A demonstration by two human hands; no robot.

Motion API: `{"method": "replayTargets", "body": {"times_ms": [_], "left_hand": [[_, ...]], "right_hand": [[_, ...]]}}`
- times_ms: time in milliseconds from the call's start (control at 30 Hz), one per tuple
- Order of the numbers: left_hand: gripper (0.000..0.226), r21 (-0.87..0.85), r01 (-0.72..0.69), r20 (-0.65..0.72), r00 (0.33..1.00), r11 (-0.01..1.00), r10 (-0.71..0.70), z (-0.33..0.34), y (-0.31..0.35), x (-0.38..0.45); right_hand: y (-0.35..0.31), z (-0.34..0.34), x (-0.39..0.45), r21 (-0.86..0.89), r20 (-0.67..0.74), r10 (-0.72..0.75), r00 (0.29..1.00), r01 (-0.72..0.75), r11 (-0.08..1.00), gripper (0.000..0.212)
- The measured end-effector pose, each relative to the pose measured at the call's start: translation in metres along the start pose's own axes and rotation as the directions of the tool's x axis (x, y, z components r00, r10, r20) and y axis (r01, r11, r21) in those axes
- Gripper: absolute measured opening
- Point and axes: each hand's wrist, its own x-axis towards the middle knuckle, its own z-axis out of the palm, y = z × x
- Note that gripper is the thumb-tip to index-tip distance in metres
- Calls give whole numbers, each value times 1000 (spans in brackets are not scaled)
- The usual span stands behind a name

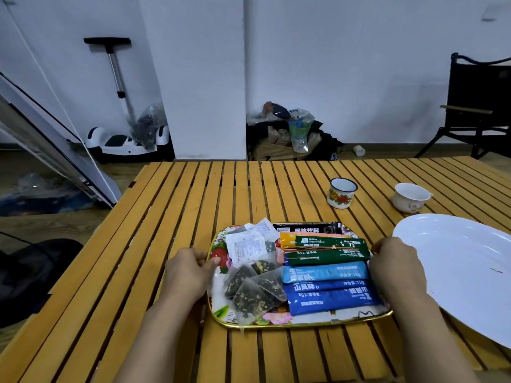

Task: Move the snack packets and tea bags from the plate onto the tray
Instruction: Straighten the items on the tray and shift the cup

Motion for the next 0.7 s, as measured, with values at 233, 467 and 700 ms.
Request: {"method": "replayTargets", "body": {"times_ms": [233,467,700], "left_hand": [[32,-26,-96,46,994,995,97,8,-10,4],[27,-151,-147,-83,987,978,135,9,-23,4],[23,-220,-192,-222,965,957,142,11,-29,-3]], "right_hand": [[4,-4,5,-73,-3,-10,1000,10,997,23],[-3,4,3,-19,-1,-91,996,91,996,21],[-7,7,5,74,33,-78,996,76,994,27]]}}
